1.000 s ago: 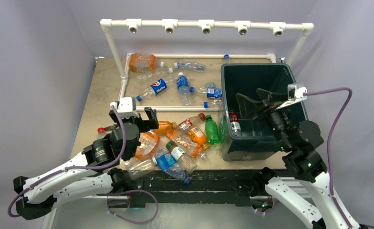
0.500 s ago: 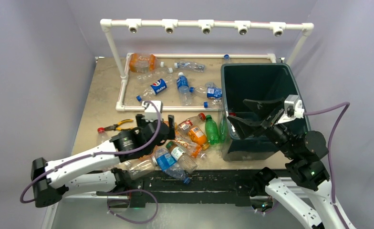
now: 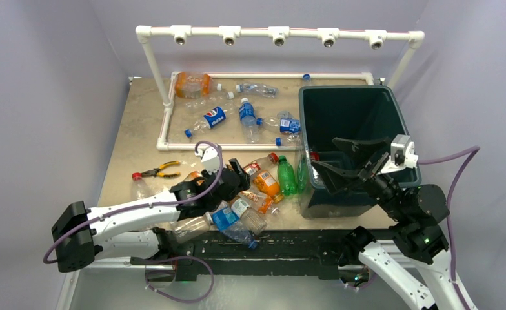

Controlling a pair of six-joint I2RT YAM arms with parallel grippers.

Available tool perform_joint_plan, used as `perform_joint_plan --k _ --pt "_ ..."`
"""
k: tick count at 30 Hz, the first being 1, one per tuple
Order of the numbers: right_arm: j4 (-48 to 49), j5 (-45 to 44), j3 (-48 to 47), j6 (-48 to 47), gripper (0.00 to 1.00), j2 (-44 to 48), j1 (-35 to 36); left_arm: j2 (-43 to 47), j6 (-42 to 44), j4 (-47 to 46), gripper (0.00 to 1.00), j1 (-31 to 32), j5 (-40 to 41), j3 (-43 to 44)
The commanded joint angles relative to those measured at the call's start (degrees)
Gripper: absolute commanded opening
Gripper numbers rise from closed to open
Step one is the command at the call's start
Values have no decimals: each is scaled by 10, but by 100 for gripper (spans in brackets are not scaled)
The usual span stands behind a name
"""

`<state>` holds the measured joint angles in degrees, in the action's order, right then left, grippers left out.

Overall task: Put the plastic bottles in the bin
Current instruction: Pick up the plastic bottle at the center of the board.

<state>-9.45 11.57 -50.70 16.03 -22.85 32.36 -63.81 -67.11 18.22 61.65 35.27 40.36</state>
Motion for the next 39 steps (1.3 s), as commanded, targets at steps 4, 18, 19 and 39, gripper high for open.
perform_joint_plan --k 4,18,19,39 --pt "8 -4 3 -2 97 12 1 -27 -149 19 61 -8 32 -10" --pt "7 -7 16 2 97 23 1 -45 -180 -5 74 -44 13 -47" --pt "7 -8 18 3 97 24 1 -52 -171 -16 71 -60 1 -50" --pt "-9 -18 13 -4 97 28 1 -79 -121 -91 20 -92 -44 -68"
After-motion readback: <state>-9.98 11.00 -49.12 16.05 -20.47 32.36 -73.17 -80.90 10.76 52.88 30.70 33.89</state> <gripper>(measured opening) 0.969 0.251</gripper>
